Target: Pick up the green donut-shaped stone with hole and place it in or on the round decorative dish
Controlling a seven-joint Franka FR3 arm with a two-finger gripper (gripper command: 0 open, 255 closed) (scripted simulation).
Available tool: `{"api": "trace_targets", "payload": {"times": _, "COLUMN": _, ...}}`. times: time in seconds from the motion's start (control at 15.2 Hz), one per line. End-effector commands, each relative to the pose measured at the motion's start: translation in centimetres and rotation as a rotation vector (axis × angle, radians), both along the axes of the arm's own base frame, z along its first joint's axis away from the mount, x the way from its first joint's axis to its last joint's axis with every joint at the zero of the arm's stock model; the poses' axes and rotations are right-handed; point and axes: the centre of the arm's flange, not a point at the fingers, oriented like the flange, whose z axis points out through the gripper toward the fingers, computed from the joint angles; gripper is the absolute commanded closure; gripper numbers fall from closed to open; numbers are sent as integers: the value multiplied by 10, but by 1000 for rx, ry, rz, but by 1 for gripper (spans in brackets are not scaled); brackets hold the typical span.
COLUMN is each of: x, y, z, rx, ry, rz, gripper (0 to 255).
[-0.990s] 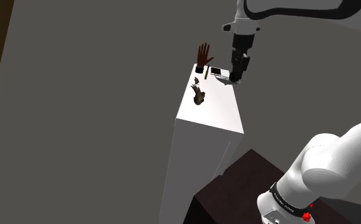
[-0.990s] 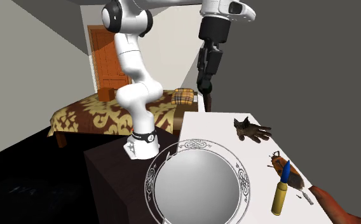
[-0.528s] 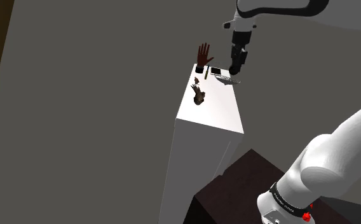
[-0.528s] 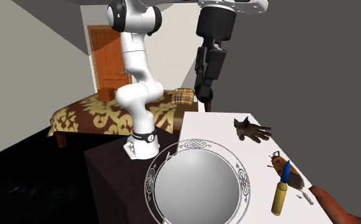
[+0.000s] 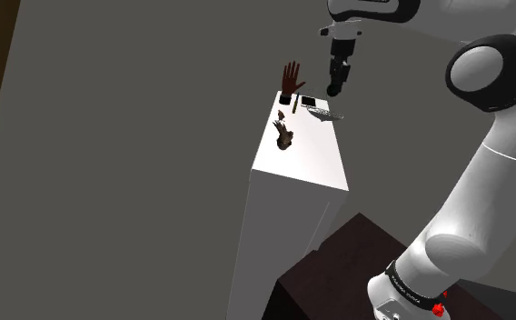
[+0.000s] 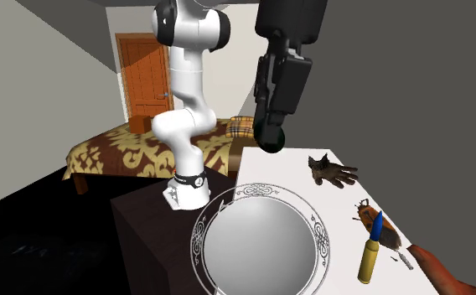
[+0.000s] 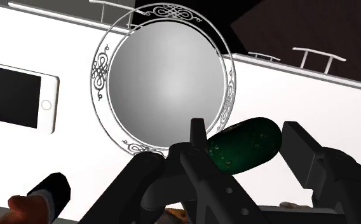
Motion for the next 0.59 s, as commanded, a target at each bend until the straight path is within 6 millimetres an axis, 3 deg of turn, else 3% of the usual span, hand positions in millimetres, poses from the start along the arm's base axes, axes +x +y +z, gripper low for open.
{"api": "trace_targets", "payload": {"times": 0.0, "x": 17, "y": -23, "z": 0, "rx": -1, "ry": 0, "rz": 2, "gripper": 255}}
{"api": "trace_targets", "payload": {"times": 0.13, "x": 31, "y": -42, "z": 1, "rx": -1, "ry": 0, "rz": 2, "gripper": 255}}
{"api": "trace_targets", "payload": {"times": 0.53, "x": 31, "y": -42, "z": -31, "rx": -1, "ry": 0, "rz": 2, "gripper": 255}}
